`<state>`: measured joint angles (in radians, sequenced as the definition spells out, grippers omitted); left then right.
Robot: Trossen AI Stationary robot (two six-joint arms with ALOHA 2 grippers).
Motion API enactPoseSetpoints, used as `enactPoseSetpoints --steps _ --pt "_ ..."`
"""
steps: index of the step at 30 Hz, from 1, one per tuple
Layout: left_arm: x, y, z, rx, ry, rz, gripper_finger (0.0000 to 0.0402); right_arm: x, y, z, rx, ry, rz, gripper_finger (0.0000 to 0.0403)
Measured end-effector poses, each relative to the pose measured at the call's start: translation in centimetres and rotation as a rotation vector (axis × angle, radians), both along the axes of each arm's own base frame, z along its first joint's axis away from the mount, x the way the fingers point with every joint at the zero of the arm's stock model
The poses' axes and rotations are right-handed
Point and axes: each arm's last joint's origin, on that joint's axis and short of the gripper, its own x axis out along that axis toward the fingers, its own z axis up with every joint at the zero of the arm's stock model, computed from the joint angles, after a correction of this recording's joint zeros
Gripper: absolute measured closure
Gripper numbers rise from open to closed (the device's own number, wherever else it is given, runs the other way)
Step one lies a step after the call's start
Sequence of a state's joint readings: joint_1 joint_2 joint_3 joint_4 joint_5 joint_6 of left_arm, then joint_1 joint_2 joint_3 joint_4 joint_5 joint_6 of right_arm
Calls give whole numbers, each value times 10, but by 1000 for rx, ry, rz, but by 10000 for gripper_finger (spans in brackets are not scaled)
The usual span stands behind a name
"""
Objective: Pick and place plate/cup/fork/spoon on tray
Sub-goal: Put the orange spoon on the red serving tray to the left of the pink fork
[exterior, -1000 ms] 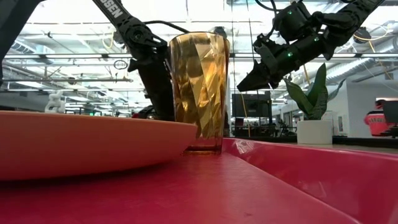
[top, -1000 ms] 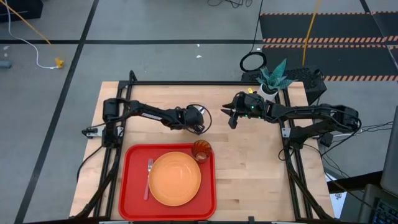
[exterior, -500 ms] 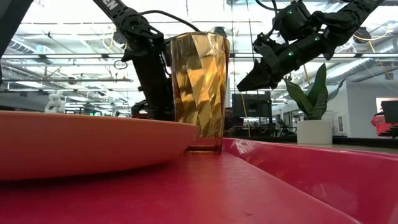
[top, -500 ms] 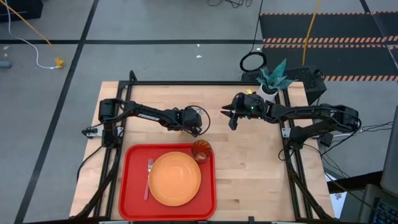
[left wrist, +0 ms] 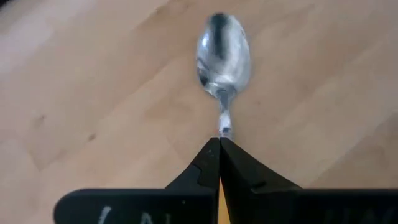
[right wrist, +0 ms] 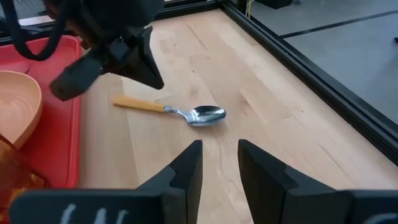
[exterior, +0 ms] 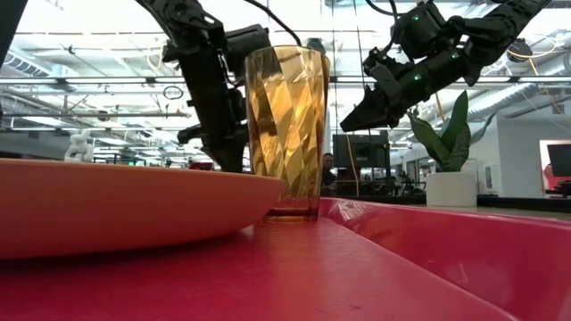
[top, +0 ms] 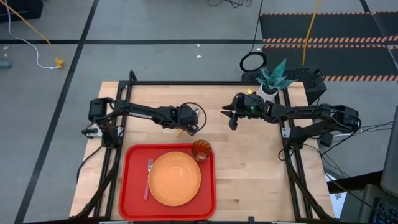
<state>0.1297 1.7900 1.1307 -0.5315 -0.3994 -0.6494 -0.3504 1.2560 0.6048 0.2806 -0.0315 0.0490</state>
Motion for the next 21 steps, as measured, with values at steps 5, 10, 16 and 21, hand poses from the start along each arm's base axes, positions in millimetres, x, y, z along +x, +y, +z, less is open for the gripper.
enactPoseSetpoints --steps 5,10,16,21 --pt "6 -5 0 -29 -63 9 375 0 0 0 0 2 0 310" --pt "7 -6 -10 -29 -52 53 321 0 0 0 2 1 -1 310" --pt "13 -5 -20 -24 -51 43 255 0 0 0 3 1 -1 310" --pt "16 -2 -27 -19 -49 45 227 0 0 -1 3 1 0 310"
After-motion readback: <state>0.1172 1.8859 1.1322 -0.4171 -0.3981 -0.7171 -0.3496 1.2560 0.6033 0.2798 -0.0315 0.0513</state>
